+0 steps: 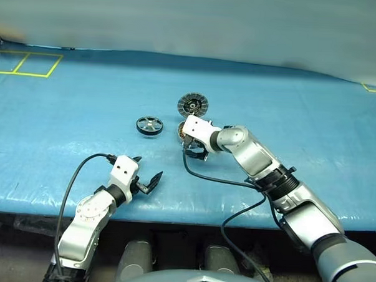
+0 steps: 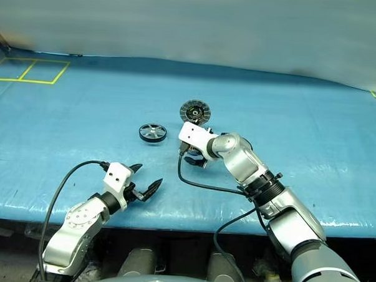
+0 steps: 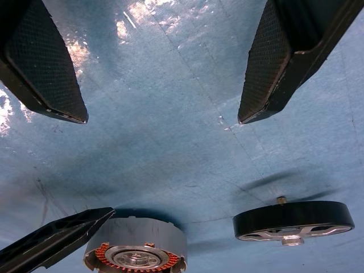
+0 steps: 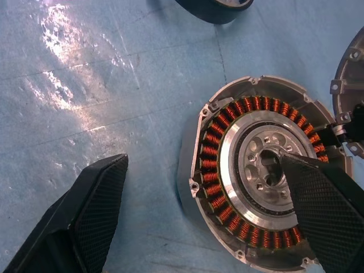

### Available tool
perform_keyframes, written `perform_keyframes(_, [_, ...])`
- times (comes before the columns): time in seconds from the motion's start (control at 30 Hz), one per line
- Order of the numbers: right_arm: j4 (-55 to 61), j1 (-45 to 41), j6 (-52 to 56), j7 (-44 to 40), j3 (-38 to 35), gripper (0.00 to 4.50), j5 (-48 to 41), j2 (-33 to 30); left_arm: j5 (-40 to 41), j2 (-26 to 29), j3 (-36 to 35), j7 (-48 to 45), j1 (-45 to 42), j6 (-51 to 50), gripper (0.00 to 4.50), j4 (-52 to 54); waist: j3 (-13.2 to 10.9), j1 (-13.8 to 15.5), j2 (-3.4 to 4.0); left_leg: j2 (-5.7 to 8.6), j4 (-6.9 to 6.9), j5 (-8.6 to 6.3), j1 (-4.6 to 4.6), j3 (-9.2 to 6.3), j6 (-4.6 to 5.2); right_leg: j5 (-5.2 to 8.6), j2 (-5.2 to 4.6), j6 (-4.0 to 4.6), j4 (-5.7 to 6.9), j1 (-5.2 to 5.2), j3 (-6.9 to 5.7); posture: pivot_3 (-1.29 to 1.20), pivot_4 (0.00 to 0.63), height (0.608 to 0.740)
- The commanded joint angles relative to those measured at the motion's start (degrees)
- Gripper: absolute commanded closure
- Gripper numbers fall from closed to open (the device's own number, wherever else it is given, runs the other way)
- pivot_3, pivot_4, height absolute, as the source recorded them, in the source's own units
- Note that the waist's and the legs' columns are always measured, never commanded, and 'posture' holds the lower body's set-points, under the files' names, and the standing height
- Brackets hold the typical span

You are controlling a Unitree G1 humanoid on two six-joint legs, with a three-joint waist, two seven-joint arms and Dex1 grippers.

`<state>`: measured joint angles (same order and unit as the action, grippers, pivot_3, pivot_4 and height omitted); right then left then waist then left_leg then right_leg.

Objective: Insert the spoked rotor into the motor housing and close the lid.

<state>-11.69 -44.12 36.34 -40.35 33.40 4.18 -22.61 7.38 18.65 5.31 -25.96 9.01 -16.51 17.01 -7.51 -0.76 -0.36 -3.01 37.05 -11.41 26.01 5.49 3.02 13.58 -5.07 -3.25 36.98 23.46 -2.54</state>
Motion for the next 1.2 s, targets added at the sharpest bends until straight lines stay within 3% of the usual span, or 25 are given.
perform_keyframes(0.03, [-2.0, -1.4, -1.9, -1.7, -0.7, 0.0, 1.3, 0.7, -0.2, 0.0, 0.5, 0.1, -0.5, 0.9, 0.02, 3.1, 0.0, 0.0, 0.0, 0.0, 0.01, 0.0, -0.01, 0.01, 0.0, 0.0, 0.0, 0.0, 0.01, -0.01, 0.0, 0.0, 0.15, 0.74])
perform_keyframes(0.17, [-5.7, -2.0, -1.8, -3.8, -0.8, 0.0, 2.2, 1.7, -0.2, -0.3, 0.9, 0.2, -1.2, 0.9, 0.02, 2.9, 0.0, 0.0, 0.0, 0.0, 0.03, 0.0, -0.05, 0.02, 0.0, -0.02, 0.01, -0.03, 0.02, -0.04, 0.02, 0.0, 0.15, 0.74])
perform_keyframes(0.2, [-6.6, -2.2, -1.9, -4.0, -0.8, 0.18, 2.5, 1.9, -0.2, -0.4, 1.0, 0.2, -1.2, 1.0, 0.0, 2.9, 0.0, 0.0, 0.01, 0.0, 0.03, 0.01, -0.07, 0.02, -0.01, -0.02, 0.01, -0.03, 0.03, -0.05, 0.03, 0.0, 0.15, 0.74])
perform_keyframes(0.27, [-8.9, -2.7, -2.0, -4.4, -0.8, 0.56, 3.2, 2.5, -0.1, -0.4, 1.0, 0.4, -1.0, 1.1, 0.0, 3.1, 0.0, -0.1, 0.0, -0.01, 0.03, 0.01, -0.1, 0.05, -0.01, -0.02, 0.01, -0.03, 0.05, -0.05, 0.05, 0.0, 0.15, 0.74])
perform_keyframes(0.47, [-13.4, -4.1, -2.2, -5.9, -0.3, 2.49, 5.1, 3.9, 0.0, -0.3, 0.3, 0.9, -0.2, 1.6, 0.0, 3.6, 0.0, -0.1, -0.01, -0.02, 0.02, 0.01, -0.14, 0.06, -0.02, -0.02, 0.01, -0.03, 0.06, -0.1, 0.07, 0.0, 0.15, 0.74])
perform_keyframes(0.5, [-13.8, -4.2, -2.0, -6.0, -0.4, 2.57, 5.2, 4.3, 0.1, -0.2, 0.2, 1.0, -0.1, 1.6, 0.0, 3.7, 0.0, -0.1, 0.0, -0.02, 0.02, 0.0, -0.18, 0.06, -0.02, -0.02, 0.01, -0.02, 0.05, -0.13, 0.08, 0.0, 0.15, 0.74])
perform_keyframes(0.73, [-7.2, -0.3, 5.2, -7.5, -2.5, 2.62, 3.6, 5.9, 0.0, 0.1, -0.5, 1.4, 0.6, 1.7, 0.0, 4.4, 0.1, -0.4, 0.02, -0.03, -0.01, -0.1, -0.29, 0.07, -0.28, -0.01, -0.06, 0.0, 0.11, -0.18, 0.09, 0.0, 0.15, 0.74])
perform_keyframes(1.0, [16.8, 14.5, 25.9, -4.1, -4.6, 2.64, -0.7, 8.4, 0.0, 1.5, -2.7, 1.3, 1.9, 2.7, 0.0, 4.9, 0.4, -0.4, -0.17, -0.11, -0.1, -0.22, -0.31, 0.04, -0.19, 0.16, -0.27, 0.28, 0.06, -0.16, 0.06, 0.0, 0.15, 0.74])
perform_keyframes(1.2, [27.6, 20.1, 34.1, 1.1, -3.7, 2.64, -1.9, 11.3, 0.2, 1.4, -2.8, 1.0, 1.8, 2.4, 0.0, 4.8, 0.5, -0.5, -0.26, -0.18, -0.09, -0.4, -0.33, 0.03, -0.52, 0.19, -0.26, 0.32, 0.06, -0.15, -0.01, 0.0, 0.15, 0.74])
